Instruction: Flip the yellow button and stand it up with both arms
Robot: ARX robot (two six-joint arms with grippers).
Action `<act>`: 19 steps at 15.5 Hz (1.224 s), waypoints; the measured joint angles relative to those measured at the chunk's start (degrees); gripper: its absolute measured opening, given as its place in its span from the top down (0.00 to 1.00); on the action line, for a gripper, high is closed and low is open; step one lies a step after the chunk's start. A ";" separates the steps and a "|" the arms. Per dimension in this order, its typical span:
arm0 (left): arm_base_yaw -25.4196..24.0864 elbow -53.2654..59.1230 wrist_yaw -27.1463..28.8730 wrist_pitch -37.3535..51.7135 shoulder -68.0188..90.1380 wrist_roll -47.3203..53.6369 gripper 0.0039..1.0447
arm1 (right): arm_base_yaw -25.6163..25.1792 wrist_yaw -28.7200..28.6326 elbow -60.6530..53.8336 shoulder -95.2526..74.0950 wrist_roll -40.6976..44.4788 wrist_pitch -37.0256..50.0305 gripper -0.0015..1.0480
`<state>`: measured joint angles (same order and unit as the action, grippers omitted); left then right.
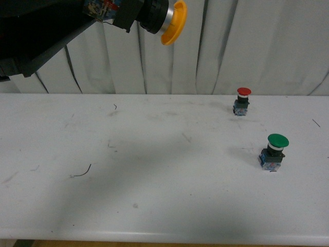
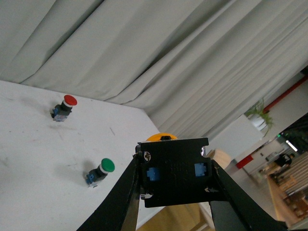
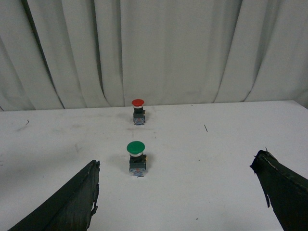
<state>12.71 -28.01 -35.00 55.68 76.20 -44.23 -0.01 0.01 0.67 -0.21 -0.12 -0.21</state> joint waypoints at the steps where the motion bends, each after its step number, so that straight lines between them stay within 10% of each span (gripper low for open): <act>1: 0.46 0.52 0.11 3.98 1.31 -3.34 0.67 | 0.00 0.00 0.00 0.00 0.00 0.00 0.06; 9: 3.30 0.76 0.26 11.67 9.38 -8.28 0.67 | -1.05 -2.05 -0.15 -0.22 -0.61 2.43 0.06; 11: 3.30 0.70 0.28 10.60 9.38 -8.15 0.67 | -9.88 -19.89 -0.46 -9.81 -6.10 24.48 0.06; 15: 3.50 -0.39 0.09 8.61 9.22 -6.95 0.67 | -5.84 -20.00 7.63 -57.33 -11.61 65.99 0.06; 19: 4.07 -1.25 0.46 7.61 8.63 -6.36 0.67 | 3.04 -20.13 29.57 -83.36 -18.38 67.54 0.06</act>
<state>16.78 -29.26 -34.54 63.29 84.84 -50.59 3.03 -20.12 30.24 -83.57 -18.50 67.33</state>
